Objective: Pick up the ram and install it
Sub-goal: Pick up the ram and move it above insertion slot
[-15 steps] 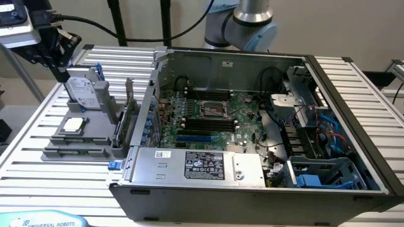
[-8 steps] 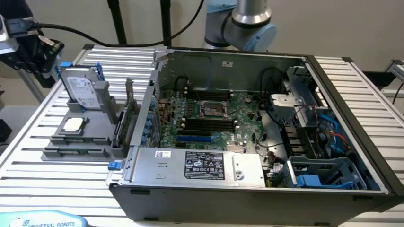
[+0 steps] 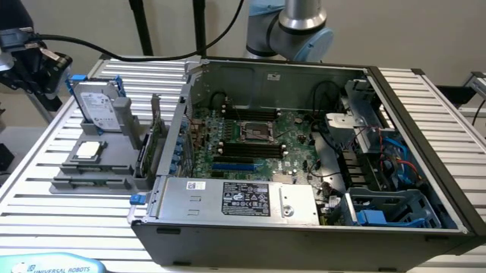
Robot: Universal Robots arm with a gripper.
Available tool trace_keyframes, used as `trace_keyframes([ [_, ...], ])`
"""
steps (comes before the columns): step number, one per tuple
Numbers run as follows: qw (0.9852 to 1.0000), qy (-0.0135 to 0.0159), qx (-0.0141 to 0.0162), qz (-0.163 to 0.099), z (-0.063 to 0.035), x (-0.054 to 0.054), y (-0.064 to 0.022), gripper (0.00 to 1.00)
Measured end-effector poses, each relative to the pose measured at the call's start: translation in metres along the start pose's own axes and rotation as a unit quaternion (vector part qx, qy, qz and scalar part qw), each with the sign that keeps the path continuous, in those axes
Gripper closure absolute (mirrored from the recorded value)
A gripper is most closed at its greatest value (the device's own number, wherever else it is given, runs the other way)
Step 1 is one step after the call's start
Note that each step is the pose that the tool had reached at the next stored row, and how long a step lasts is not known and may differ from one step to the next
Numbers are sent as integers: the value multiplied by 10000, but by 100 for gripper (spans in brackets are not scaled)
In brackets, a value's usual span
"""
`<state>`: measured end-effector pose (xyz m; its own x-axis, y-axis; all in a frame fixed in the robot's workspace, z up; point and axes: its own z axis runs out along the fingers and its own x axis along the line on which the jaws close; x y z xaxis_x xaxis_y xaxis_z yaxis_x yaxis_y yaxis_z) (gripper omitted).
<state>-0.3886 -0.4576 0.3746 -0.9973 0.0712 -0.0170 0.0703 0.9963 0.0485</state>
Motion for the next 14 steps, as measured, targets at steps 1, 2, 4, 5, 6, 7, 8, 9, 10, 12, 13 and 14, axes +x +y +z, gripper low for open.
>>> trace_keyframes([
  [1,10000,0,0,0,0,0,0,89],
  [2,10000,0,0,0,0,0,0,89],
  [4,10000,0,0,0,0,0,0,89],
  [5,10000,0,0,0,0,0,0,89],
  [6,10000,0,0,0,0,0,0,89],
  [7,10000,0,0,0,0,0,0,89],
  [8,10000,0,0,0,0,0,0,89],
  [9,10000,0,0,0,0,0,0,89],
  [10,10000,0,0,0,0,0,0,89],
  [12,10000,0,0,-5,0,0,0,89],
  [13,10000,3,-1,-55,1,1,0,89],
  [14,9999,7,-2,-152,3,1,0,89],
])
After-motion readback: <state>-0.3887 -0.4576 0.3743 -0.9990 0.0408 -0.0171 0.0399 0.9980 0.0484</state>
